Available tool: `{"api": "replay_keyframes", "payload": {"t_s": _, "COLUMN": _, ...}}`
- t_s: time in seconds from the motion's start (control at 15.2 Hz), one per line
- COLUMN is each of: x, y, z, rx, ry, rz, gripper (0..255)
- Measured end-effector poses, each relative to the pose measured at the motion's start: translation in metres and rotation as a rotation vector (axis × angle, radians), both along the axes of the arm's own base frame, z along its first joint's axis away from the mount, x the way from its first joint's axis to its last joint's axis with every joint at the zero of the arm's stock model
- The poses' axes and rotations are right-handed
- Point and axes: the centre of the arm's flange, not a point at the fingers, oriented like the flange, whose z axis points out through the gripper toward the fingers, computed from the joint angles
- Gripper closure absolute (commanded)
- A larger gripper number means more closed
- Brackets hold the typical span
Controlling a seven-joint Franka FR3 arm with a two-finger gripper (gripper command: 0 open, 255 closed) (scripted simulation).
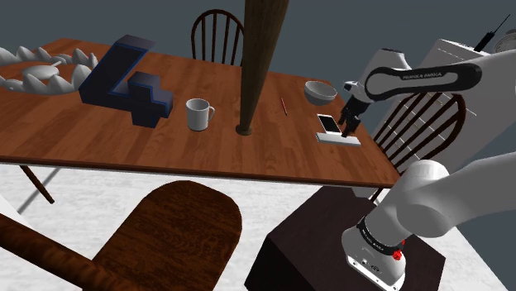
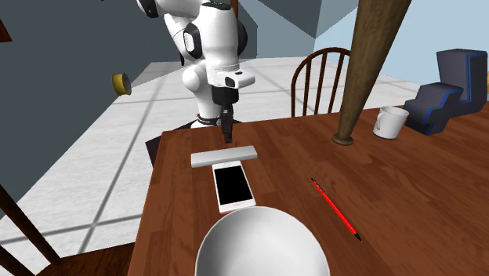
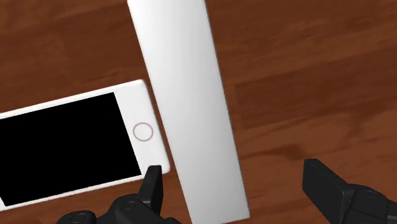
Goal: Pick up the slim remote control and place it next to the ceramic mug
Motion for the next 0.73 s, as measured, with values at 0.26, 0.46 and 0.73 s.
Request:
{"api": "replay_keyframes", "payload": {"t_s": 0.26, "x": 0.005, "y": -0.02, "z": -0.022, "rx": -0.009, "ry": 0.008, "rz": 0.069, "gripper": 0}}
{"api": "replay_keyframes", "payload": {"t_s": 0.46, "x": 0.005, "y": -0.02, "z": -0.037, "rx": -0.01, "ry": 0.009, "rz": 0.074, "gripper": 0}}
{"api": "replay_keyframes", "payload": {"t_s": 0.73, "x": 0.006, "y": -0.02, "z": -0.055, "rx": -0.01, "ry": 0.009, "rz": 0.075, "gripper": 0}}
